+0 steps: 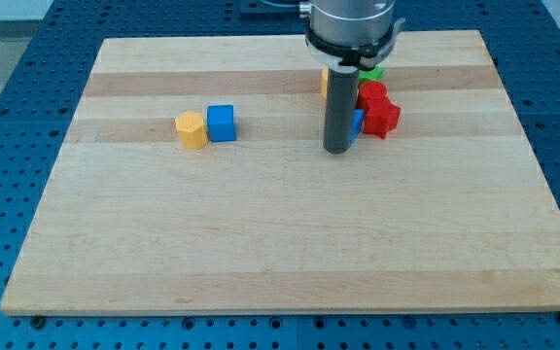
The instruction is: Push the yellow hexagon up a bit
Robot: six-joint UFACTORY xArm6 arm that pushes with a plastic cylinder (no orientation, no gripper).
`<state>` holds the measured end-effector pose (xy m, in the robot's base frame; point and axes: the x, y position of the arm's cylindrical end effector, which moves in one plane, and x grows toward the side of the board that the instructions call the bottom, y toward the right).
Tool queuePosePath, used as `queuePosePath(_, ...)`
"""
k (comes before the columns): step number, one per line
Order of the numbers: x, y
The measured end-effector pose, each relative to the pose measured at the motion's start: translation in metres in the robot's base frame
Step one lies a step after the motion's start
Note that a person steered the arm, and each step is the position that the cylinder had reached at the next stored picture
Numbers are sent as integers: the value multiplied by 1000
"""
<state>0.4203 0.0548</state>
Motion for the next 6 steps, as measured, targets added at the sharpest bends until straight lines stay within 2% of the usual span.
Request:
queuePosePath(1,13,-27)
queuePosePath(2,31,-108)
queuePosePath(3,26,-180)
queuePosePath(4,-11,-193)
queuePosePath(5,-34,-171)
queuePosePath(6,-33,-163)
